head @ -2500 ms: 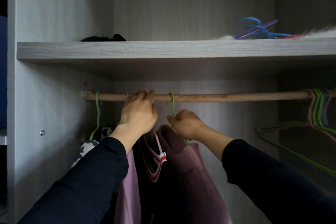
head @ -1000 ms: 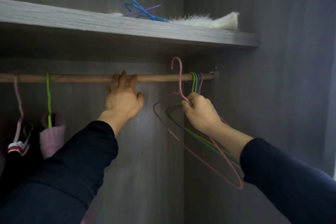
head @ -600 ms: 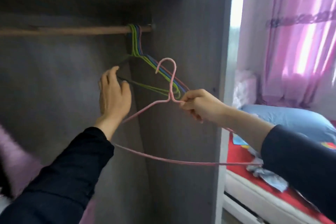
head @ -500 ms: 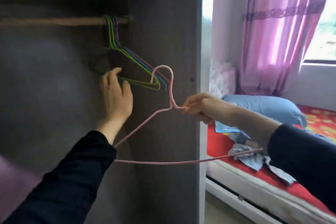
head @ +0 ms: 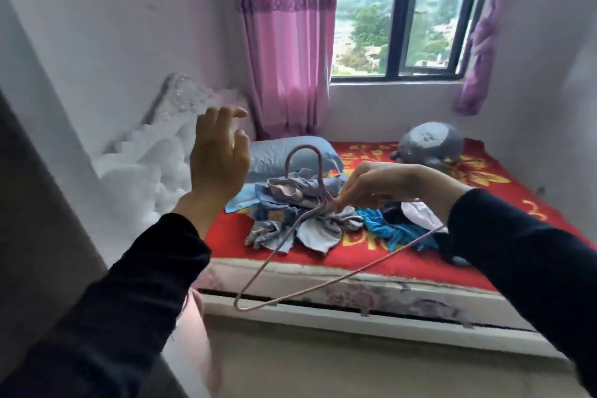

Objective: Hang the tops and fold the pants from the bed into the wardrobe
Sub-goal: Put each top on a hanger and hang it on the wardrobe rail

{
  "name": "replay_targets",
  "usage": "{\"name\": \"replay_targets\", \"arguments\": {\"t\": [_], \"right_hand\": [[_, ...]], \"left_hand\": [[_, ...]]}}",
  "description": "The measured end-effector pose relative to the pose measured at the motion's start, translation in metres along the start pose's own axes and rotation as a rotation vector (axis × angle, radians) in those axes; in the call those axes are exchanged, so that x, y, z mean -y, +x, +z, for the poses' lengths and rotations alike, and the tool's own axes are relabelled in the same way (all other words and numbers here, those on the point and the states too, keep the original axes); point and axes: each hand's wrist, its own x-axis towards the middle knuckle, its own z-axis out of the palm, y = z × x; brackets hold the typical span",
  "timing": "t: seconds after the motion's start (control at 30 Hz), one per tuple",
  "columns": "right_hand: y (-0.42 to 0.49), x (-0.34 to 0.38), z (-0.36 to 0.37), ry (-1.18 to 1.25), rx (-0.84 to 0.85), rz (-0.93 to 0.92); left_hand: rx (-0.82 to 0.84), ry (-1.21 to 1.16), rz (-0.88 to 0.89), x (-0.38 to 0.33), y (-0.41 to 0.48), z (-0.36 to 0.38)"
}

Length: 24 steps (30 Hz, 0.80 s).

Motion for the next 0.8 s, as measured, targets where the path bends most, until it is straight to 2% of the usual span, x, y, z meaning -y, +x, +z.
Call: {"name": "replay_targets", "arguments": {"t": [0.2, 0.43, 0.6, 0.8], "right_hand": [[-0.045, -0.118, -0.09, 0.038, -0.203, 0.17], [-0.066, -0.246, -0.189, 0.08, -0.48, 0.325], [-0.042, -0.335, -0.26, 0.065, -0.606, 0.447], [0.022, -0.432, -0.342, -0.006, -0.677, 0.594]], "left_hand": [[0.278, -0.128, -0.145, -0.087, -0.019, 0.18], [0.534, -0.17, -0.131, -0.172, -0.024, 0.351], [0.662, -0.208, -0.119, -0.212, -0.02, 0.47], [0.829, -0.205, -0.124, -0.22, -0.006, 0.625]]}}
